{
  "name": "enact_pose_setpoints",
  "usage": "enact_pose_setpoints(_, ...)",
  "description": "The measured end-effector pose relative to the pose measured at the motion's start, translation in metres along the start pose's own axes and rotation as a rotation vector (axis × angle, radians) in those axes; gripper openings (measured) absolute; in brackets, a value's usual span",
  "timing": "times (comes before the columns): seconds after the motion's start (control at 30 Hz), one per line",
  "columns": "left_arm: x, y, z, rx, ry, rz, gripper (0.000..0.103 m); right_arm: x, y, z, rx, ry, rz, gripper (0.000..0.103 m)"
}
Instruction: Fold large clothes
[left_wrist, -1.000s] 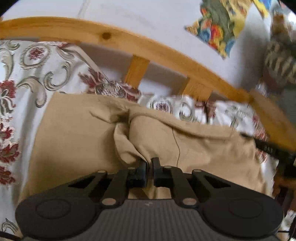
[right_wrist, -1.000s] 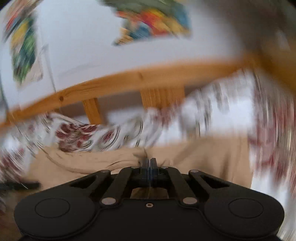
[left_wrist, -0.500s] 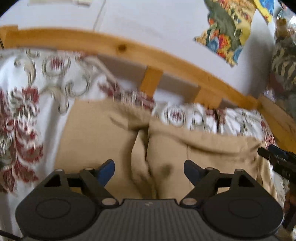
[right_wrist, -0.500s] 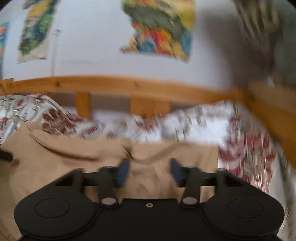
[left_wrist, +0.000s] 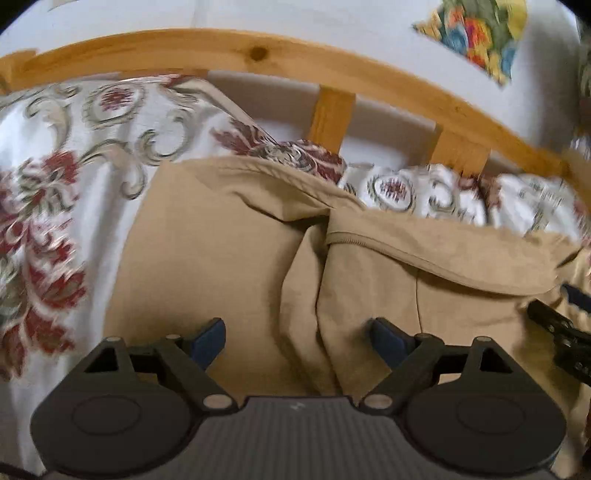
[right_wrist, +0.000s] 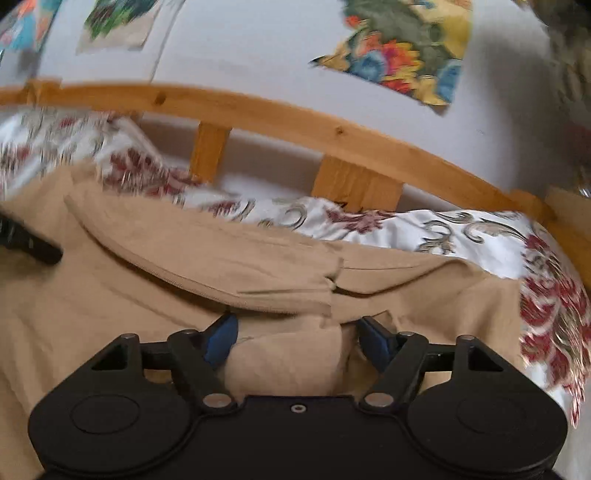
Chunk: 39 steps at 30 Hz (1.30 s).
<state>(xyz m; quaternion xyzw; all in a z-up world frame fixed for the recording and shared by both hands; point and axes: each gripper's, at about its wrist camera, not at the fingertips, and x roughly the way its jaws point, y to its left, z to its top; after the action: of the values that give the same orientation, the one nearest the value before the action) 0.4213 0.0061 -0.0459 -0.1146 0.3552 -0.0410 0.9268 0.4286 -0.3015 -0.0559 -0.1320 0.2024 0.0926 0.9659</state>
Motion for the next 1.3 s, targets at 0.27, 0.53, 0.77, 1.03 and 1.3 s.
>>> enact_pose_setpoints(0.27,-0.01,-0.018,-0.035,0.158,0.076,0.08,0.093,-0.048,-0.01,-0.033,-0.024,0.073,-0.085,0.074)
enact_pose_setpoints(0.53,-0.036,-0.014,-0.032,0.131,0.109,0.076,0.099,-0.067,-0.009,-0.029,0.026,0.068,-0.055,0.076)
enact_pose_setpoints(0.77,-0.1,-0.005,-0.058,0.23,0.07,0.102,0.102,-0.139,0.006,-0.024,-0.001,0.038,0.062,0.095)
enact_pose_setpoints(1.03,-0.184,-0.011,-0.119,0.315,0.061,0.017,0.102,-0.244,0.042,-0.046,0.031,0.088,0.143,0.102)
enact_pose_setpoints(1.3,-0.243,-0.036,-0.191,0.491,0.089,-0.066,0.102,-0.322,0.098,-0.073,-0.188,0.236,0.184,0.102)
